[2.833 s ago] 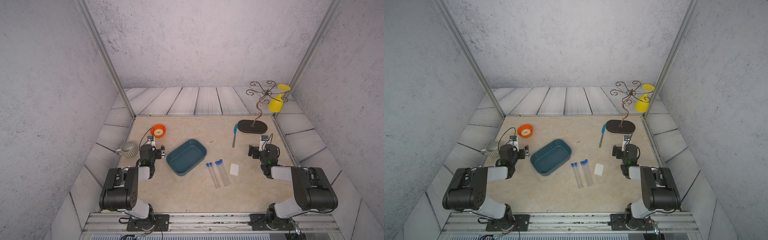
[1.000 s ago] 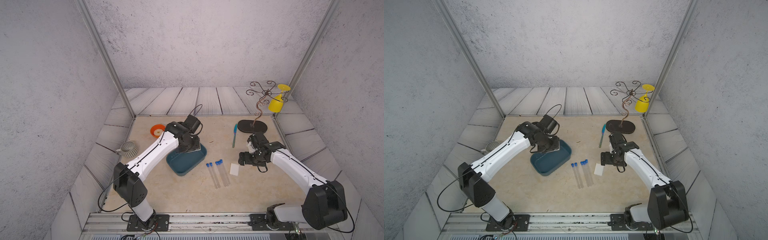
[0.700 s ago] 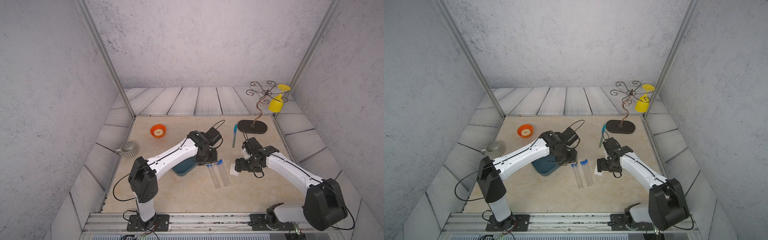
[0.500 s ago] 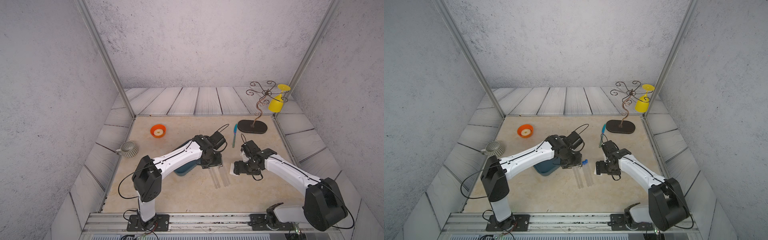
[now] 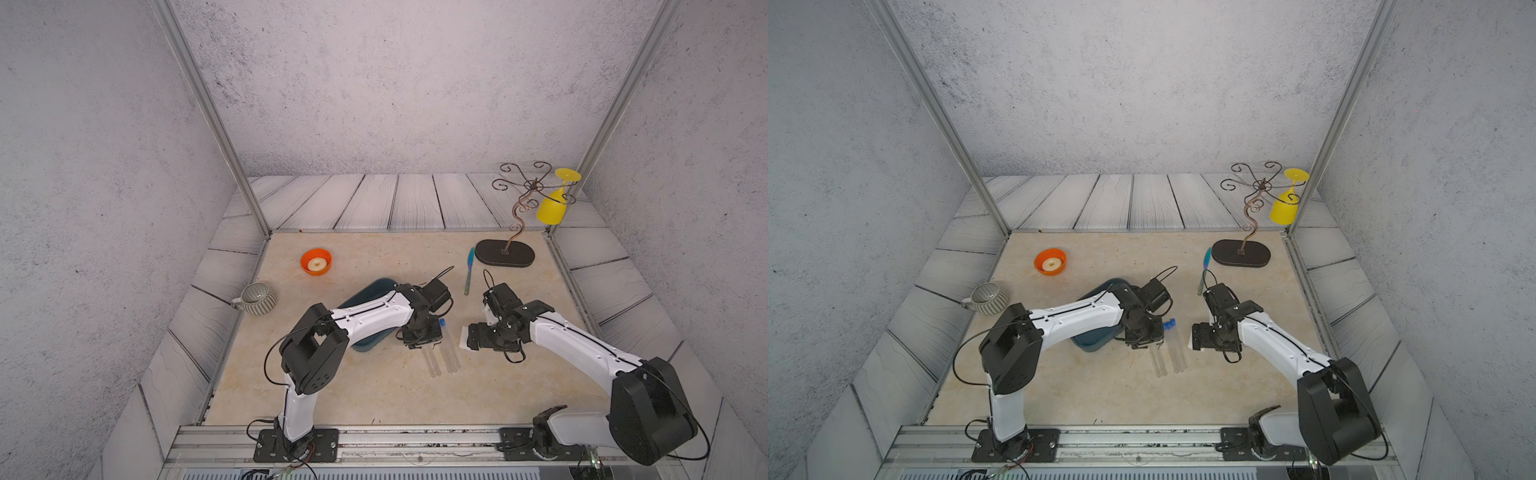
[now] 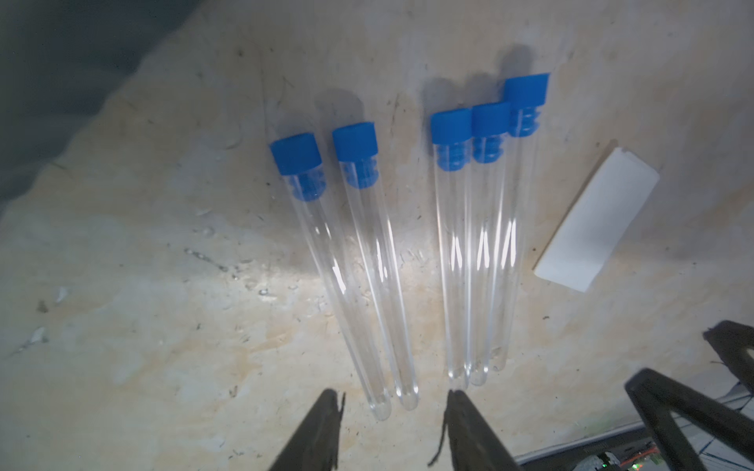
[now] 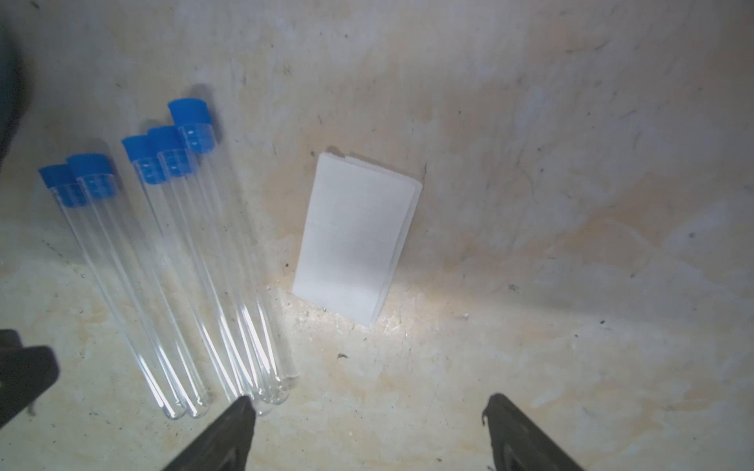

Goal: Wipe the exteriors of test tubes
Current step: Pick up the test tube at the center of the board.

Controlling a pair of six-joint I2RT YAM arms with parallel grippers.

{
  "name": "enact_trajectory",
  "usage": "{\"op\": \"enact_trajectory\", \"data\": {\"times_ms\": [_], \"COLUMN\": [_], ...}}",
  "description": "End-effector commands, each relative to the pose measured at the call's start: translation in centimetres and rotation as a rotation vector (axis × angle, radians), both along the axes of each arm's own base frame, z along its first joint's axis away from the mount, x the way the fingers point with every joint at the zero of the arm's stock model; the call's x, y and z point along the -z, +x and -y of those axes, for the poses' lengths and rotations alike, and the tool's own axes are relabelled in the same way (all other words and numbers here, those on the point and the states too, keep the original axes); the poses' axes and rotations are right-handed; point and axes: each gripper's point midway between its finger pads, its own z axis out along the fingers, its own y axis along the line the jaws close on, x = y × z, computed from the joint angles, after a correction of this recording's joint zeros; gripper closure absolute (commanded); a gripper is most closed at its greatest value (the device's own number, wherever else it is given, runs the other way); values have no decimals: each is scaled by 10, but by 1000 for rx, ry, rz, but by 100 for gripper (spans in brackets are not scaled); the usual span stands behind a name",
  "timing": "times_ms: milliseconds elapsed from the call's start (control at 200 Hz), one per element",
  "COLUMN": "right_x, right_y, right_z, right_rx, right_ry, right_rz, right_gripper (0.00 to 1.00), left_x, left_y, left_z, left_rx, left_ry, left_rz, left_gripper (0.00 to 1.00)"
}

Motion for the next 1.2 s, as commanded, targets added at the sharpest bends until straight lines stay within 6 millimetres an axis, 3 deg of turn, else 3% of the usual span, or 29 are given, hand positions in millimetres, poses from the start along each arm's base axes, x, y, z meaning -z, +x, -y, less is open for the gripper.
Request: {"op": "enact_trajectory", "data": {"times_ms": [0,590,736,931,1191], "right_x": [-7,1,1,2,4], "right_y": [-2,-12,-12,-12,-17], "right_z": [3,9,9,9,10], "right_rx": [13,25,21,18,14], "right_ry": [2,-3,-7,-4,-2], "right_rz": [27,32,36,38,37], "right_gripper": [11,10,9,9,9], "left_x": [14,46,45,45,50], "left_y": [-5,3,5,9,19], "left_z": [-7,-27,-31,-41,-30], "left_rx": [-14,-23,-10,25,87], "left_ry": [42,155,180,245,207], "left_rz": [-29,-57,-50,-37,13], "left_gripper": [60,65,71,71,69]}}
